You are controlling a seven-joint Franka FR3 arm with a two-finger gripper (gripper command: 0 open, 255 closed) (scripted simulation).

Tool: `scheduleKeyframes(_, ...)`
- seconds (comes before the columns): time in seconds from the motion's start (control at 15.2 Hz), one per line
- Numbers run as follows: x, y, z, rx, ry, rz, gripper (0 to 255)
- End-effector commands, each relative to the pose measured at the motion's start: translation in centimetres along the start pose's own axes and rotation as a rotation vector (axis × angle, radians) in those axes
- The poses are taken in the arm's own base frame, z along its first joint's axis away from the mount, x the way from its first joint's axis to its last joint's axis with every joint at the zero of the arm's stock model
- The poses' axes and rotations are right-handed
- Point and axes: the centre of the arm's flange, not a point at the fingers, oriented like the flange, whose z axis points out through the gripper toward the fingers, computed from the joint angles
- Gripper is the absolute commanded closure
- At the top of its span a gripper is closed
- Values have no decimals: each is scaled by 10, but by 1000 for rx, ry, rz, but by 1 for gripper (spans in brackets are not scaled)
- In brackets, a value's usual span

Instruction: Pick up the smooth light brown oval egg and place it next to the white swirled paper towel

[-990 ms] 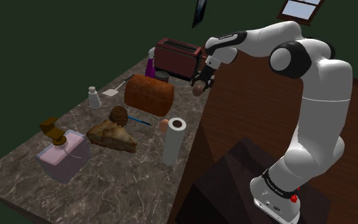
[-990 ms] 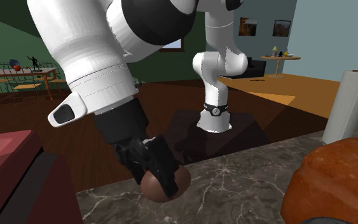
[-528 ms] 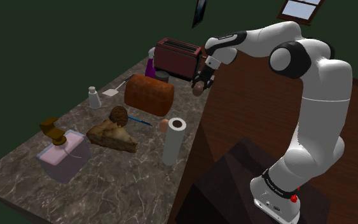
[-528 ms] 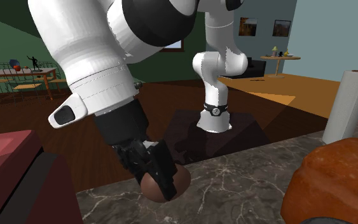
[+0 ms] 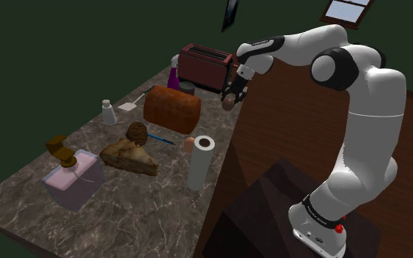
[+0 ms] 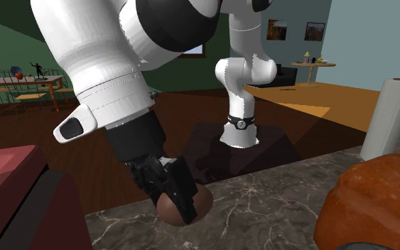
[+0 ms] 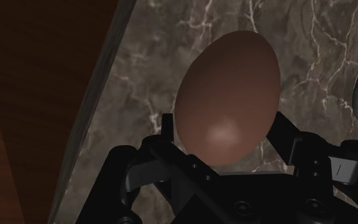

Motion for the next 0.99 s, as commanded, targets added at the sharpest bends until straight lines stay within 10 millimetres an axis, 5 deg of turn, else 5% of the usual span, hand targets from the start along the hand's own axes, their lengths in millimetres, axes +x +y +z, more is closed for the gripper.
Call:
scheduleKeyframes(0.0, -1, 0, 1, 0, -2, 0, 255)
scheduleKeyframes(0.92, -14, -25, -67, 0, -2, 0, 255)
